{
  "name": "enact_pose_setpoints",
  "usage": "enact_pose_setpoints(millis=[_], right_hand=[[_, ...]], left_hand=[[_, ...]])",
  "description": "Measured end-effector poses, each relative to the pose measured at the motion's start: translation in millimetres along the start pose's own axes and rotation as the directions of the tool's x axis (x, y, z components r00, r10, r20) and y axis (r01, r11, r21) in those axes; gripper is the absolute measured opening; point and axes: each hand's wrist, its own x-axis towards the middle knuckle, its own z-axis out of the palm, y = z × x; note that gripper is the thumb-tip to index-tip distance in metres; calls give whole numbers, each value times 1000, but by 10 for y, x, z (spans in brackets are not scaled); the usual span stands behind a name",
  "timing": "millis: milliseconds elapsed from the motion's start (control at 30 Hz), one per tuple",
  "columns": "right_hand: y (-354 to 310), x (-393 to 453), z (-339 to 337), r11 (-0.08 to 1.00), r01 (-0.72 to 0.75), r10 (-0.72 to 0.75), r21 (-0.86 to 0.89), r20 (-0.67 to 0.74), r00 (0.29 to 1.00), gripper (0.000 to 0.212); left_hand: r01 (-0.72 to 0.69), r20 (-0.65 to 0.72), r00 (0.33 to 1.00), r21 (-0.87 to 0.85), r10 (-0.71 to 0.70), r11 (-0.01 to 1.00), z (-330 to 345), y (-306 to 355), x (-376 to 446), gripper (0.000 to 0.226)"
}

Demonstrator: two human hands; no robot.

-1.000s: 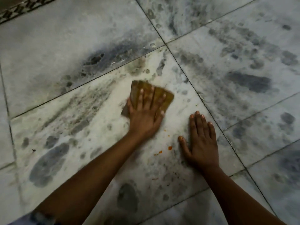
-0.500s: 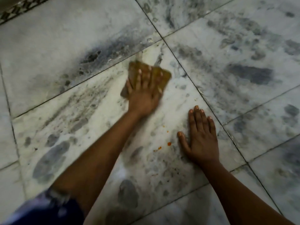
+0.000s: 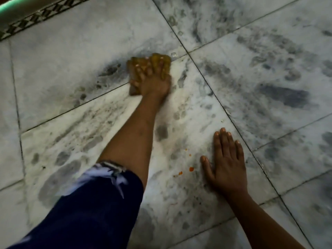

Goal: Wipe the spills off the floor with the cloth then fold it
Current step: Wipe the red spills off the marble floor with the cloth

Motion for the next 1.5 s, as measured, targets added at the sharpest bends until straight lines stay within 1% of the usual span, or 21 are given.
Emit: enact_pose_setpoints(millis=[100,200,267,333,367,433,500,567,633,700,800,867,933,1000,1033,1100,1133,1233,1367,1433,1500], right_hand=[[6,24,-5,1000,4,-4,-1,-3,1000,74],[4,4,-6,1000,9,-9,-2,-2,1000,74],[12,13,-2,1000,7,-7,13,-20,1000,74],[17,22,12,1000,13,-12,21,-41,999,74],[14,33,12,1000,17,-16,22,-51,999,73],[18,24,21,1000,26,-25,17,-62,998,73],[25,12,25,999,31,-30,23,-65,997,72],[33,18,31,999,32,-30,34,-42,999,71],[39,18,15,998,42,-40,47,-35,999,69],[85,-30,10,997,46,-43,55,-42,998,65],[165,-312,-8,1000,-12,12,15,-58,998,63],[187,-483,25,1000,7,-7,-4,-66,998,64],[197,-538,43,1000,21,-21,2,-69,997,64],[192,-528,38,1000,21,-21,-3,-61,998,65],[188,-522,29,1000,18,-19,-2,-60,998,65],[187,-528,10,1000,17,-17,5,-48,999,65],[187,-533,1,1000,13,-13,6,-37,999,65],[173,-513,-18,1000,10,-10,13,-38,999,65],[188,-515,-22,1000,23,-23,8,-39,999,65],[187,-519,-17,999,30,-30,16,-38,999,65],[190,-523,-11,999,28,-27,22,-35,999,66]], left_hand=[[-267,42,964,101,264,959,236,197,-420,58],[-491,3,868,161,497,856,420,-171,-1188,58],[-571,1,813,199,583,796,453,-618,-1613,58],[-596,-8,783,278,622,753,367,-1027,-1727,59],[-587,-25,782,304,623,750,296,-1137,-1624,61],[-523,-27,834,283,551,804,185,-1080,-1265,69],[-405,-8,910,208,416,890,173,-746,-920,76],[-335,17,941,186,338,924,250,-335,-784,74],[-381,47,924,217,380,899,373,-14,-926,68],[-481,60,873,266,484,835,516,86,-1310,67],[-638,76,762,250,643,728,615,-214,-1889,63],[-664,62,740,231,670,712,613,-587,-2016,61],[-567,54,818,248,573,785,510,-830,-1921,64],[-387,42,921,238,388,891,422,-804,-1690,66],[-303,27,952,215,305,928,402,-687,-1568,63],[-206,-3,978,188,210,960,411,-352,-1461,58],[-207,-8,977,184,212,961,444,-186,-1495,58],[-335,-4,939,209,344,918,662,6,-1966,56],[-490,-12,861,250,509,835,868,-531,-2889,61],[-519,-1,844,256,537,816,842,-883,-2932,63],[-471,-23,869,264,494,842,714,-1038,-2654,63]])
